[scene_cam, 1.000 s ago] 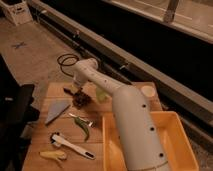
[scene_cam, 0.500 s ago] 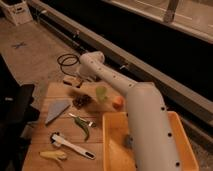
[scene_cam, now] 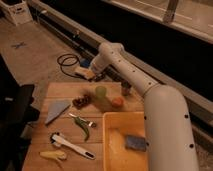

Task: Place eraser in metal cup

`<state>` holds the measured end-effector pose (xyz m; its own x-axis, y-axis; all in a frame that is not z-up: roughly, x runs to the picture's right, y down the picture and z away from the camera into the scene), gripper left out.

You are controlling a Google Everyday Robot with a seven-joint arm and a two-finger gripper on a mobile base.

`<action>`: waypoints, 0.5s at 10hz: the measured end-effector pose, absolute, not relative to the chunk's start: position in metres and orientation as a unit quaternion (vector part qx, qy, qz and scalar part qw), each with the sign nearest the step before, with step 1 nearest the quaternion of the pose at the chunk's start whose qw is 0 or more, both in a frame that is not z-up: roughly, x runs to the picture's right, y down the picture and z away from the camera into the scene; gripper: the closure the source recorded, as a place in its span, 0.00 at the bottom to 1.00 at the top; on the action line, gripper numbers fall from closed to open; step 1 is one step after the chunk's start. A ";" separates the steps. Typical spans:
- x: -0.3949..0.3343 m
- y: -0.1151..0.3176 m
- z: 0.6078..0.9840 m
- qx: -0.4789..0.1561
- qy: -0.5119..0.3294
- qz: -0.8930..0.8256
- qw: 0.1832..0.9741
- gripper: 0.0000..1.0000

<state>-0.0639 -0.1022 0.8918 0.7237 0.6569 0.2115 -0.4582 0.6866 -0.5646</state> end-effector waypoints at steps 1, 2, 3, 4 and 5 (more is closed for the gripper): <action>-0.040 -0.104 0.891 -0.243 -0.194 0.323 0.894 1.00; -0.006 -0.107 0.889 -0.239 -0.180 0.343 0.890 1.00; 0.017 -0.108 0.888 -0.236 -0.168 0.358 0.888 1.00; 0.038 -0.107 0.887 -0.233 -0.154 0.373 0.885 1.00; 0.067 -0.106 0.885 -0.229 -0.132 0.392 0.881 1.00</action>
<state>0.0673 -0.1062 0.8851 0.6575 0.7517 0.0524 -0.6311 0.5874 -0.5066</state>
